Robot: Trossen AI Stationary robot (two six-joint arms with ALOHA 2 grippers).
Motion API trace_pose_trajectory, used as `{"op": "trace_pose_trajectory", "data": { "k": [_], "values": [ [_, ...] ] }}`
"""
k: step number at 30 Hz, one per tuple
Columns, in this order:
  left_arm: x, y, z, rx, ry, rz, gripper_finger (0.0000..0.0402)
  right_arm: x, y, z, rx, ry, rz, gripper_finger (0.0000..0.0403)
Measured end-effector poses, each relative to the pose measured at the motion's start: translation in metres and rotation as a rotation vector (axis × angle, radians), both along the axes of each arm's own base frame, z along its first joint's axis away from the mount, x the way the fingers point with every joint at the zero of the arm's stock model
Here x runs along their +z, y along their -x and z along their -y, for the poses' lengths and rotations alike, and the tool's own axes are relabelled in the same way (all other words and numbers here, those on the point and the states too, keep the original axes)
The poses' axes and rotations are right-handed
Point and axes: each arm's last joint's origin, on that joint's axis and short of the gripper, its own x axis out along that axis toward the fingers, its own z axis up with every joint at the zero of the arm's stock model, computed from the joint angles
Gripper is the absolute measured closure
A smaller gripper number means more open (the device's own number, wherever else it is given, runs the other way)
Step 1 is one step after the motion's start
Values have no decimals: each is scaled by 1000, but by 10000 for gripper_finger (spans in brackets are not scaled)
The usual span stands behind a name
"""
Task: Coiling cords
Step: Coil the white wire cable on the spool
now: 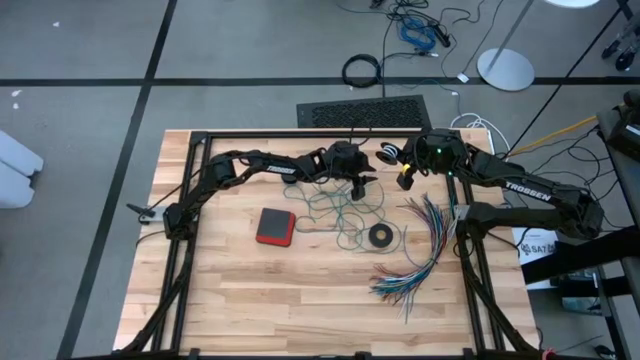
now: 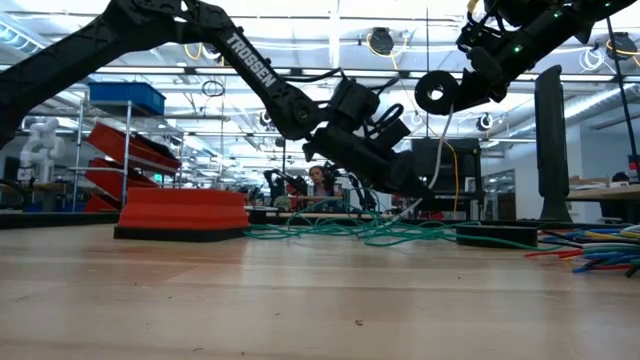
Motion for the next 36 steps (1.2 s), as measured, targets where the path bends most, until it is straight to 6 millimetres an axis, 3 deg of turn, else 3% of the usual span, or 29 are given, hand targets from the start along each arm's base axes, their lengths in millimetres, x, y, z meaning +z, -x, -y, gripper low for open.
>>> {"op": "trace_pose_trajectory", "data": {
  "k": [5, 12, 18, 28, 36],
  "values": [
    [-1, 1, -3, 27, 12, -11, 279, 0, 0, 0, -1, -1, 0, 403],
    [-1, 1, -2, 4, -17, -18, 387, 0, 0, 0, -2, -4, 1, 403],
    [-1, 2, -4, 16, -25, -24, 396, -3, 2, -1, -2, -23, -32, 403],
    [20, 14, -33, 137, 109, -27, 400, -14, 8, -6, 9, -98, -150, 403],
    [20, 15, -34, 154, 154, -37, 401, -20, 8, -15, 57, -130, -219, 403]
  ]
}}
